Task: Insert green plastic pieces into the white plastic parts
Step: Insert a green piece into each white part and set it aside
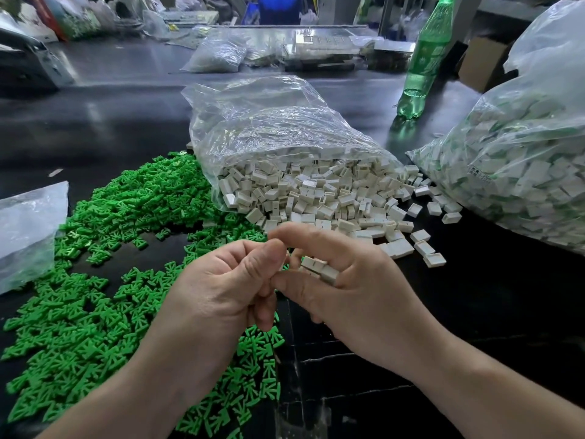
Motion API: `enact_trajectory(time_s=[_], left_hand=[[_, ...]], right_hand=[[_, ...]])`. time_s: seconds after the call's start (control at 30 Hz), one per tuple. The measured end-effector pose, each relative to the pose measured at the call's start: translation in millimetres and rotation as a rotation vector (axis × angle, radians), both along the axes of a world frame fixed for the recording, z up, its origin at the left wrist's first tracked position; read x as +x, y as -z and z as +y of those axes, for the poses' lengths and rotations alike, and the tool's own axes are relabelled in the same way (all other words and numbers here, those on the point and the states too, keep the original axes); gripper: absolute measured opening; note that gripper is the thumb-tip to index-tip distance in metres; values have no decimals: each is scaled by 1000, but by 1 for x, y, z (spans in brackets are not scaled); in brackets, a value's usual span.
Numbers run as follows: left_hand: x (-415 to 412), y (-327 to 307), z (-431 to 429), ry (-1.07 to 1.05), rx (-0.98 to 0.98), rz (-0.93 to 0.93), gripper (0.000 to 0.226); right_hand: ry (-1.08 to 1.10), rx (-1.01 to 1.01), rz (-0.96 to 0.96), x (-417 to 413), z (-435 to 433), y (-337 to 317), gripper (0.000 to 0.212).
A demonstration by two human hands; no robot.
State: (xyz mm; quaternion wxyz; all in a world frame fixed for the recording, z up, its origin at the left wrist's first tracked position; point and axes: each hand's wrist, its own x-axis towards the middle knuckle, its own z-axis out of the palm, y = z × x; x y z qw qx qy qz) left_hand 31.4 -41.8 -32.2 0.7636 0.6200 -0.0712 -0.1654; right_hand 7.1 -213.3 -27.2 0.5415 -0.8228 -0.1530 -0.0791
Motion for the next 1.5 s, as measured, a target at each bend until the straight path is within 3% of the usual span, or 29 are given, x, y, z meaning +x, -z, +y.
enact_trajectory(time_s=[0.1,0.17,0.23,0.33,0.43,0.5,0.7,1.07,1.27,1.5], left_hand=[[-3,-2,0,-27,35,-5,44],[-4,-6,1,-43,147,-104,49],[-4,-8,7,-107,447,-323,53],[2,-9,23,-265,1051,-742,45],[6,-6,25,-130,1506,-780,70],[7,-3,24,-59,1617,-762,72],[12,3,23,-78,1525,-893,27],[10,-1,20,-102,1369,-924,9],[5,-5,20,-289,924,-601,10],[3,-9,22,-207,582,-418,23]], right_hand=[[12,-106,-114,-1,1,-1,24],[-8,4,4,-2,1,-5,12],[-32,248,217,-1,-2,-9,5],[-62,637,502,8,-10,-12,6],[-117,877,663,15,-16,-13,15],[-175,973,697,16,-17,-11,19],[-219,1108,726,17,-19,-10,29],[-173,1052,776,21,-19,-5,26],[-121,1004,785,21,-18,-4,31],[-139,998,806,20,-18,-4,26]])
